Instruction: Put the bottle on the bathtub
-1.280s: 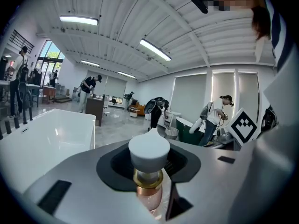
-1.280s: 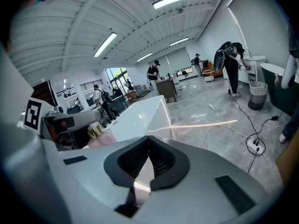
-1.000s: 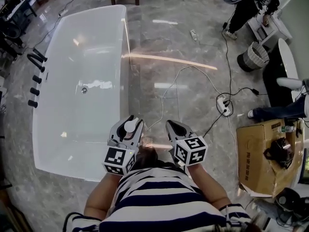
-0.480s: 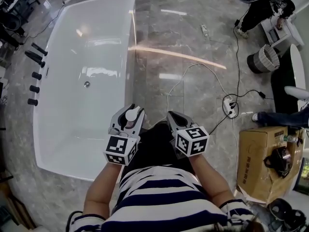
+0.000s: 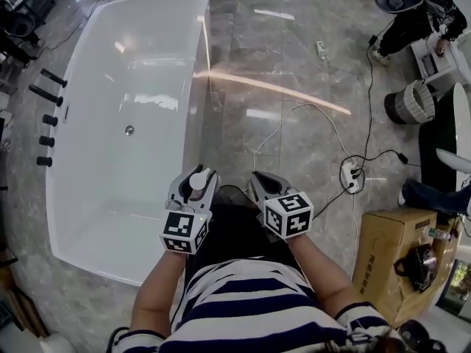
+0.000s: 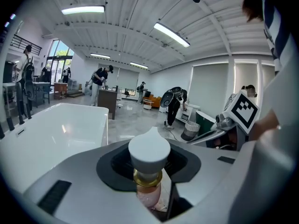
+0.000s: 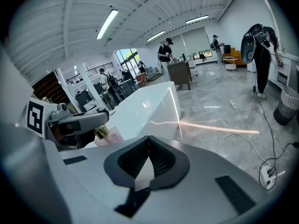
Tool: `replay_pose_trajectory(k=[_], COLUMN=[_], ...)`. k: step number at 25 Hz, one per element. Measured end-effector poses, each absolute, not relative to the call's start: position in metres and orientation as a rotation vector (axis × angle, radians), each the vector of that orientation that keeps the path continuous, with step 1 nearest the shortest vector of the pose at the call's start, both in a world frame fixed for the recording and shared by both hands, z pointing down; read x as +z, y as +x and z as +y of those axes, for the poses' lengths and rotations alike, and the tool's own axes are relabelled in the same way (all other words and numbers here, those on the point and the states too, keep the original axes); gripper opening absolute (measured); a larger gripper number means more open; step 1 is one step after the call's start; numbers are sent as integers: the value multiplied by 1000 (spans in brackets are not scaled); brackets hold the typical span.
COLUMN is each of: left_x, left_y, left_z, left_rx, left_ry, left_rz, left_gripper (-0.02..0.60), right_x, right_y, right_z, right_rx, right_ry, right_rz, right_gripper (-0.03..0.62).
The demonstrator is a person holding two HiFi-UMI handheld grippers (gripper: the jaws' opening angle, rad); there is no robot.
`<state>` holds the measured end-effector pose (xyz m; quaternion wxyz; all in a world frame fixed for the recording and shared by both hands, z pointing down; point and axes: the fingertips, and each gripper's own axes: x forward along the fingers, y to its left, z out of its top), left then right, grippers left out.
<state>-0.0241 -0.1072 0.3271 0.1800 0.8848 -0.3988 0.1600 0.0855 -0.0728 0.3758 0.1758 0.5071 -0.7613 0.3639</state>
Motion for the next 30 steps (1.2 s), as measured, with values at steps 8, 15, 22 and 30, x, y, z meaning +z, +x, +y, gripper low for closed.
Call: replay_pose_trajectory(k=[8,15,22,30], left_x=[376,427,489,565], left_y=[12,41,49,40], left_z=[-147,-180,-203,-213], left_rx=[532,609,691,774], left_ry=[2447,2428,2356,2291], left_rz=[-1159,-1155,-1170,-1156], left_gripper=[149,149,149,149], right_x=[419,472,524,592], right_y=[111,131,134,127], right_z=[-117,-141,-150,-156], right_rx=[1068,1135,1178,1189], right_ry=[1290,1211,1126,1084], right_rz=[-2151,-2100,-2086,-2049], right_gripper=[26,26,26,26])
